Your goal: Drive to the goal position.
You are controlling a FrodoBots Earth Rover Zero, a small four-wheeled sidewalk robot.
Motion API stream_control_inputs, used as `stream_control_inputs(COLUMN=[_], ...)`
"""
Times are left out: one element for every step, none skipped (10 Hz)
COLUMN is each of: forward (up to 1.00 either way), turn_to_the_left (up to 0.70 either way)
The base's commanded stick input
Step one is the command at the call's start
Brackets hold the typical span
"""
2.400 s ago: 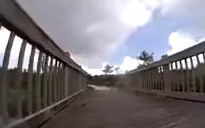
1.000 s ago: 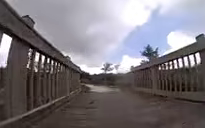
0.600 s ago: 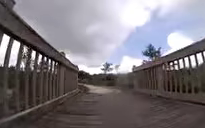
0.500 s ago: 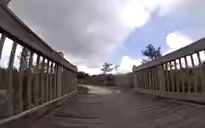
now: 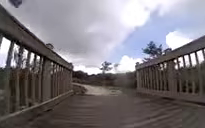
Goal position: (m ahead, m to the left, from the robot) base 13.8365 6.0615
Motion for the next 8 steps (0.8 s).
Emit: stream_control_inputs(forward=[0.85,0.85,0.85,0.85,0.85,0.85,0.85,0.85], turn_to_the_left=[0.00,0.00,0.00,0.00,0.00,0.00,0.00,0.00])
